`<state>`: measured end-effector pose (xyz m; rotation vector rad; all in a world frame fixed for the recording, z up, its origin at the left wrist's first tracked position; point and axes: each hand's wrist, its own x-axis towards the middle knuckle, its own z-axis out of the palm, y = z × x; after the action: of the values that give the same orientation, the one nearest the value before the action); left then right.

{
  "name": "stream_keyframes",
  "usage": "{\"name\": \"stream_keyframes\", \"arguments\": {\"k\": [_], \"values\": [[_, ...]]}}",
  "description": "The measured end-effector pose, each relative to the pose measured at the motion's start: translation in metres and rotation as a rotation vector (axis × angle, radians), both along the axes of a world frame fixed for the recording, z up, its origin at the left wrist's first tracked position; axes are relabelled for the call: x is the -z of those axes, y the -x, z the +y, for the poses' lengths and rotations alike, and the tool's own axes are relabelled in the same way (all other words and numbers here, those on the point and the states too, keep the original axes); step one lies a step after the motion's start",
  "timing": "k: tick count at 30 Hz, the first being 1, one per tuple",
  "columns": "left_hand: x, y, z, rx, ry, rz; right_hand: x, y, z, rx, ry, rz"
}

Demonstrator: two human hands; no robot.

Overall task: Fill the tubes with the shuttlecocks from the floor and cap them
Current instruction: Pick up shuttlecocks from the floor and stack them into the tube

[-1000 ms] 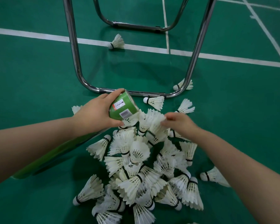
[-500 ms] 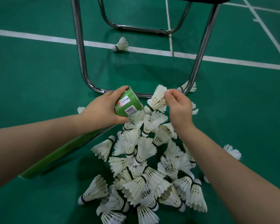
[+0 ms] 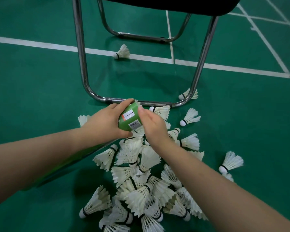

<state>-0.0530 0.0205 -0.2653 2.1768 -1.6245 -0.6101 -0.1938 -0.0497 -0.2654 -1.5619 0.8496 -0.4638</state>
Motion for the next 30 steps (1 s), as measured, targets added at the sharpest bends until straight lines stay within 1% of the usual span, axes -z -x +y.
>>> {"name": "stream_keyframes", "arguments": {"k": [2, 7, 9, 13, 15, 17, 19, 21, 23, 25, 28, 30], "values": [[0.001, -0.003, 0.003, 0.005, -0.001, -0.01, 0.0, 0.0, -0.005, -0.084, -0.119, -0.032], [-0.004, 0.001, 0.004, 0.093, 0.002, -0.077, -0.013, 0.007, -0.027, -0.386, -0.227, 0.102], [-0.007, 0.008, -0.006, 0.127, 0.017, -0.069, -0.019, 0.007, -0.034, -0.457, -0.275, 0.101], [-0.013, 0.011, -0.02, 0.196, -0.015, -0.095, -0.029, 0.012, -0.048, -0.569, -0.298, 0.136], [-0.019, 0.007, -0.034, 0.224, -0.042, -0.12, -0.032, 0.009, -0.058, -0.482, -0.242, 0.164], [-0.026, 0.002, -0.059, 0.207, -0.046, -0.14, -0.026, 0.005, -0.078, -0.274, -0.187, 0.166], [-0.028, -0.003, -0.085, 0.189, -0.034, -0.174, -0.019, 0.006, -0.105, -0.033, -0.179, 0.069], [-0.026, -0.005, -0.105, 0.207, -0.05, -0.182, -0.011, 0.016, -0.136, 0.147, -0.148, 0.009], [-0.02, -0.008, -0.119, 0.227, -0.06, -0.172, 0.001, 0.029, -0.167, 0.283, -0.12, 0.025], [-0.015, -0.011, -0.131, 0.219, -0.077, -0.157, 0.02, 0.039, -0.193, 0.398, -0.13, 0.081], [-0.006, -0.012, -0.147, 0.189, -0.117, -0.142, 0.048, 0.049, -0.22, 0.529, -0.144, 0.171], [0.002, -0.01, -0.154, 0.185, -0.121, -0.138, 0.062, 0.057, -0.233, 0.616, -0.116, 0.22]]}}
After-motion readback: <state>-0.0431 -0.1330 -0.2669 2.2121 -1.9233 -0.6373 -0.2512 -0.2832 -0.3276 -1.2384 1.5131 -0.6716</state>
